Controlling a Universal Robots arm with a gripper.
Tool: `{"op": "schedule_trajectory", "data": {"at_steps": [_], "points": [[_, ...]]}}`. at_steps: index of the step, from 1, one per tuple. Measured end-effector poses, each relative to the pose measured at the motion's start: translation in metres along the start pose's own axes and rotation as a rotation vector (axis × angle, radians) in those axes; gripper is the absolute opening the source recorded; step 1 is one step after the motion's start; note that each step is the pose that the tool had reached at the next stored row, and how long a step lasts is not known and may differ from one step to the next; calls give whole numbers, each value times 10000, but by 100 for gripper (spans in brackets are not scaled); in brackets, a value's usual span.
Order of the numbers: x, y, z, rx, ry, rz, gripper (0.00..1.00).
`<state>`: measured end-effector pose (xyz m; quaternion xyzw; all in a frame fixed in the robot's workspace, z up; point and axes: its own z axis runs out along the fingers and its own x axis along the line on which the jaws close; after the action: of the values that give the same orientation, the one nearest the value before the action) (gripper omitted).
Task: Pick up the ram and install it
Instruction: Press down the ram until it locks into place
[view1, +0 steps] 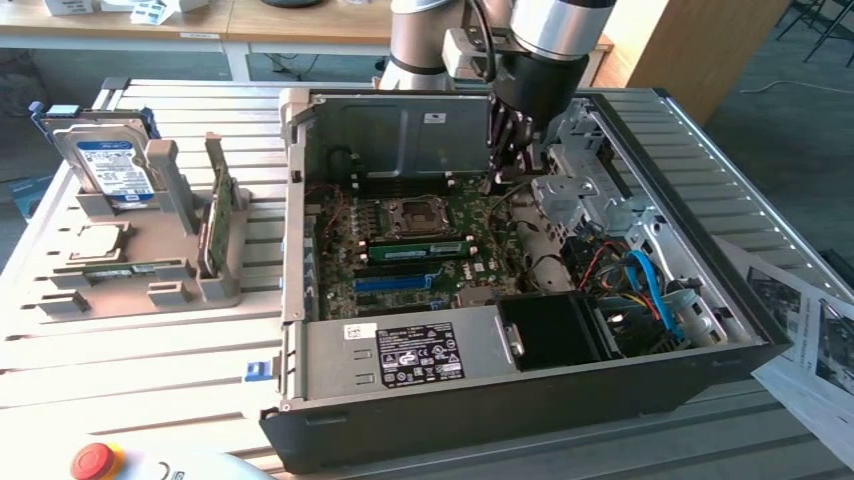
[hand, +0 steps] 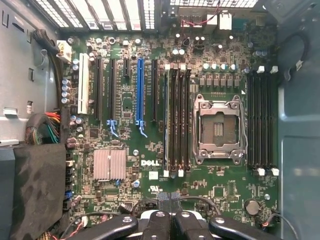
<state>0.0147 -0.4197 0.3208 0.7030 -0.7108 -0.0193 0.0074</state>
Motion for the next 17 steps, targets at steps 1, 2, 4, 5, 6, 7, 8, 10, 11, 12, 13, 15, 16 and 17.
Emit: {"op": "schedule_trajectory", "data": {"at_steps": [1, 2, 4, 5, 6, 7, 8, 10, 11, 12, 13, 15, 16, 17], "points": [[0, 0, 7, 0, 0, 0, 11], [0, -1, 14, 0, 0, 0, 11], [1, -1, 29, 0, 0, 0, 11], [1, -2, 37, 0, 0, -1, 11], [1, -2, 46, 0, 0, 0, 11], [1, -2, 54, 0, 0, 0, 11], [1, -2, 61, 0, 0, 0, 11], [1, -3, 77, 0, 0, 0, 11], [1, -3, 84, 0, 0, 0, 11], [1, -4, 93, 0, 0, 0, 11], [2, -4, 101, 0, 0, 0, 11], [2, -5, 120, 0, 0, -1, 11], [2, -5, 130, 0, 0, -1, 11], [2, -5, 139, -1, 0, -1, 11]]}}
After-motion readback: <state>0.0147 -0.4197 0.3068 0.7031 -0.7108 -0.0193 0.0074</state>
